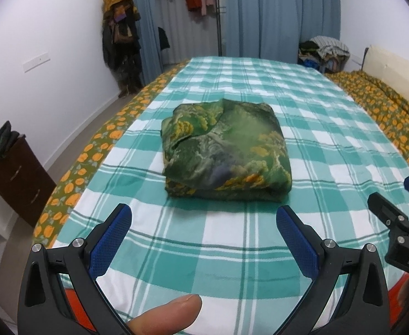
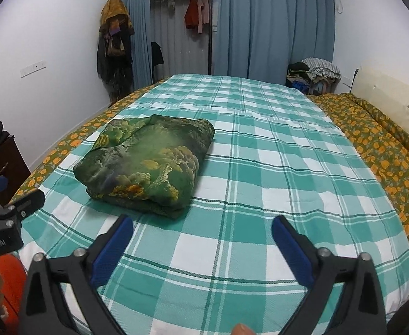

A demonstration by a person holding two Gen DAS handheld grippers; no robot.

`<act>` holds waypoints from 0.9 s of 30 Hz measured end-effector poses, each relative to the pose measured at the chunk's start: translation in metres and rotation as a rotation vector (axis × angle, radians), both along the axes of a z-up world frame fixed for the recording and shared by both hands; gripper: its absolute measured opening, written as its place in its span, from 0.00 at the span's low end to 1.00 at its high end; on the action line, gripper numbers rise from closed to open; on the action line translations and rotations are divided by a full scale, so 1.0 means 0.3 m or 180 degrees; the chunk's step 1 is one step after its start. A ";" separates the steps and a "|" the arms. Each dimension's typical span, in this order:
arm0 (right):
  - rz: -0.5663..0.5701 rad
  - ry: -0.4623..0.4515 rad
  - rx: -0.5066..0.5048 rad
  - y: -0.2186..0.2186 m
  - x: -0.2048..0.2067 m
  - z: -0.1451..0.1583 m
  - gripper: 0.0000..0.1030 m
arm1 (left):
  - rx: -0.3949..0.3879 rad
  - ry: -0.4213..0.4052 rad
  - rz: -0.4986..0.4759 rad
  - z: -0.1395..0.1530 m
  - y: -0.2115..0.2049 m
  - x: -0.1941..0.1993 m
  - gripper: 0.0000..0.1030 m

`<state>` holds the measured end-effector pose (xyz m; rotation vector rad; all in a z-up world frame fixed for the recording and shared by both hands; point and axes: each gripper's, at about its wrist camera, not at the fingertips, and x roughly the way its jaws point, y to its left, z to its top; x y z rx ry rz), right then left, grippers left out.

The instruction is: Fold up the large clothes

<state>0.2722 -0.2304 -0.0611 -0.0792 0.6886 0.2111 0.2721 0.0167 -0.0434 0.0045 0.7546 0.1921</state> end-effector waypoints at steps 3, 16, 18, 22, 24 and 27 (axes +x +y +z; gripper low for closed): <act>0.0032 0.0042 -0.0068 0.017 -0.007 0.003 0.99 | -0.0072 0.0014 -0.0040 0.003 0.000 -0.002 1.00; 0.0016 0.0151 -0.0167 0.059 -0.034 0.015 0.99 | -0.0233 0.0040 -0.0016 -0.010 0.021 0.003 1.00; -0.0010 0.0169 -0.0209 0.060 -0.033 0.012 0.99 | -0.0168 0.0046 -0.0024 -0.012 0.010 0.003 1.00; -0.0051 0.0202 -0.0288 0.065 -0.035 0.000 0.99 | -0.0087 0.0116 -0.0040 -0.022 -0.006 0.004 1.00; -0.0065 0.0208 -0.0310 0.068 -0.036 -0.004 0.99 | -0.0060 0.0122 -0.0014 -0.026 -0.007 0.003 1.00; -0.0069 0.0212 -0.0322 0.069 -0.037 -0.006 0.99 | 0.0038 0.0124 0.0025 -0.028 -0.010 0.001 1.00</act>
